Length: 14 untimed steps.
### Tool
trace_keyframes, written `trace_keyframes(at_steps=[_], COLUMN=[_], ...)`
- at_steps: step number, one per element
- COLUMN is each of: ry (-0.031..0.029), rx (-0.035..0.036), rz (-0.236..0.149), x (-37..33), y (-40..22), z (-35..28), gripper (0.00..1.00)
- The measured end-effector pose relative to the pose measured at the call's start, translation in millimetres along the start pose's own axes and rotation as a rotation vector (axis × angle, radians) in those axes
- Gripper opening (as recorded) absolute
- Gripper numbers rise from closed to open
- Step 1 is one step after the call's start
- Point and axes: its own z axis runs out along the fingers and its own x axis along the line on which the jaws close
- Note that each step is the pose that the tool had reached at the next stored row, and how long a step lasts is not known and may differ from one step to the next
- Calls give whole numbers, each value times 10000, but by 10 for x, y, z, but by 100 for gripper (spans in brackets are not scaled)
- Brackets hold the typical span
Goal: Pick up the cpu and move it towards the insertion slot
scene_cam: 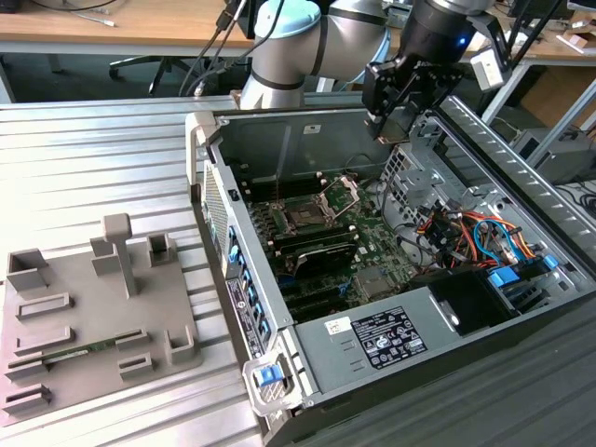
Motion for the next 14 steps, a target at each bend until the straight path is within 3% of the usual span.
trace_keyframes(at_steps=[14], ry=[1], rx=[1], rz=[0], x=[0], y=[8], z=[80], gripper=[55])
